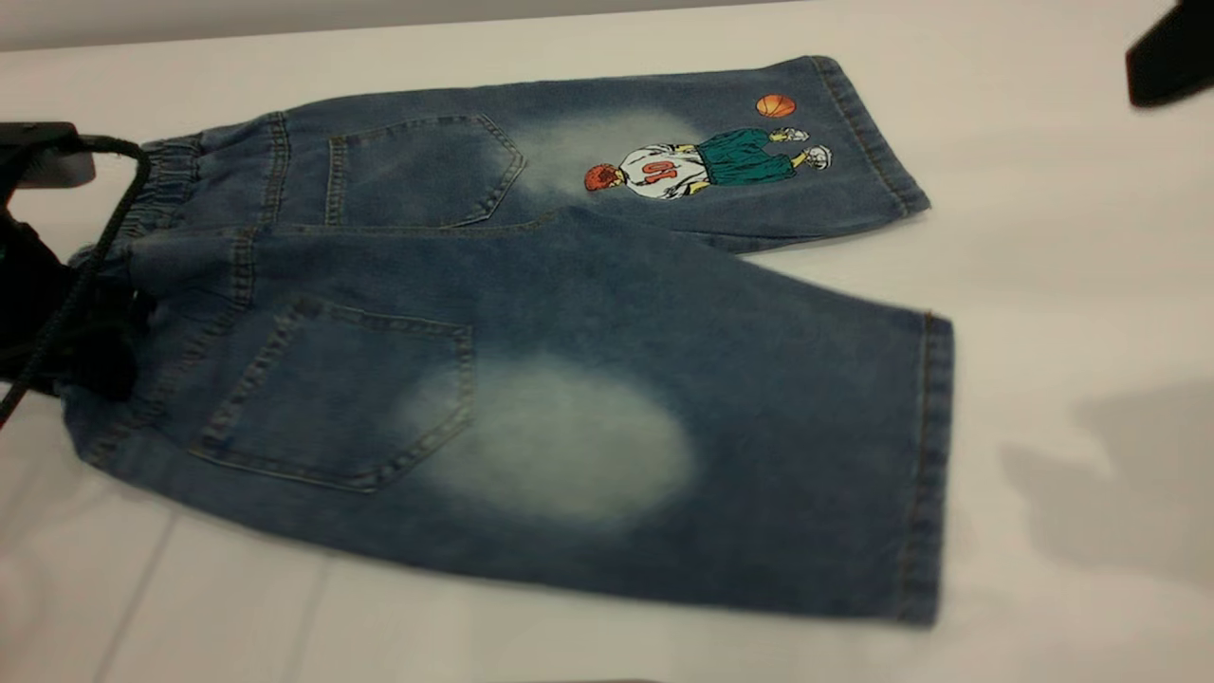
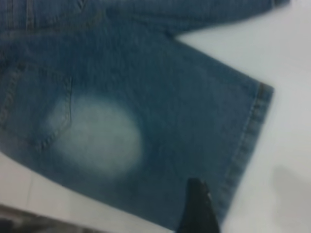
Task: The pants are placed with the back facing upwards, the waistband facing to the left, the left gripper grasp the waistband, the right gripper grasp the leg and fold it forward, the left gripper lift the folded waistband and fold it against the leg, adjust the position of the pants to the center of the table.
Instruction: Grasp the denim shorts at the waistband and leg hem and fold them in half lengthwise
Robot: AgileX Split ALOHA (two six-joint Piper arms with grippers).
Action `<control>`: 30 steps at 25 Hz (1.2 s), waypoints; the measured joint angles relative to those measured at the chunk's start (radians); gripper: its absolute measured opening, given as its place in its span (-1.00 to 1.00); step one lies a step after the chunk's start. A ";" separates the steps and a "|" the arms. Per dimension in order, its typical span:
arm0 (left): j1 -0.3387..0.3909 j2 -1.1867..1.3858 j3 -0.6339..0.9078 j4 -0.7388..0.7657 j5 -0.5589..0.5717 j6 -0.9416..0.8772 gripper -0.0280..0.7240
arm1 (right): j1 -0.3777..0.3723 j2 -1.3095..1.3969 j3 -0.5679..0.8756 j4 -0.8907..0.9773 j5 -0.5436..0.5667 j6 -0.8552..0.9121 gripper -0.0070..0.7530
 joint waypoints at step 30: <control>-0.017 -0.088 0.006 0.007 0.033 0.001 -0.70 | 0.338 0.818 0.088 1.004 -0.012 -0.746 0.18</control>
